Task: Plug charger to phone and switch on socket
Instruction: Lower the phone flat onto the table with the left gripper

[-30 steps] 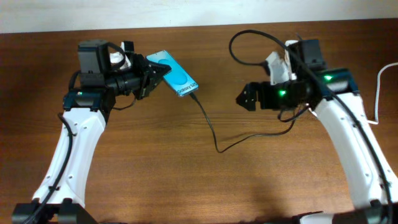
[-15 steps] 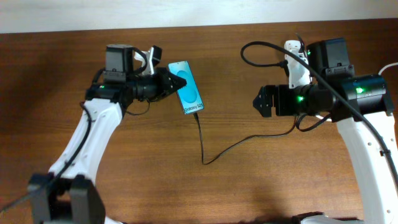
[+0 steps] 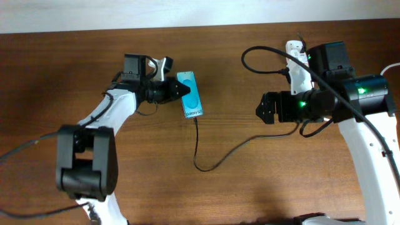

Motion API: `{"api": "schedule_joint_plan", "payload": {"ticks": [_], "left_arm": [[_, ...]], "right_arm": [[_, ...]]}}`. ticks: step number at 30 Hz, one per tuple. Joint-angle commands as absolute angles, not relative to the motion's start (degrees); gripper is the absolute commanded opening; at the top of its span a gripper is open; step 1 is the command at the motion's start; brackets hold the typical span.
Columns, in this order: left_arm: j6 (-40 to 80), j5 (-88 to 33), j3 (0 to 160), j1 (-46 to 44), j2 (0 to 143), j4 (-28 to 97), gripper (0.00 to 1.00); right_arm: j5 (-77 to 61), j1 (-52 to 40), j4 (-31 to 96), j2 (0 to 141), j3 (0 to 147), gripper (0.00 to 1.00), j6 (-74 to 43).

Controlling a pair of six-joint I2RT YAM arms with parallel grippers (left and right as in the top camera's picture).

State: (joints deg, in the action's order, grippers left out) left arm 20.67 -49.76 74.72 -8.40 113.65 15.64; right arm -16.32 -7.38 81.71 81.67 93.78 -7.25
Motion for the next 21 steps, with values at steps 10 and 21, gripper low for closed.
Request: {"api": "schedule_joint_plan", "payload": {"ticks": [10,21], "left_arm": [[15.3,-51.2,75.0,-8.9,122.8,12.5,0.01],[15.4,-42.7,75.0,-9.0,122.8,13.8,0.13]], "right_arm": [[-15.8,-7.4,81.6,80.7,94.7,0.98,-6.9],[-15.8,-7.4,81.6,80.7,94.7,0.98,-6.9]]}}
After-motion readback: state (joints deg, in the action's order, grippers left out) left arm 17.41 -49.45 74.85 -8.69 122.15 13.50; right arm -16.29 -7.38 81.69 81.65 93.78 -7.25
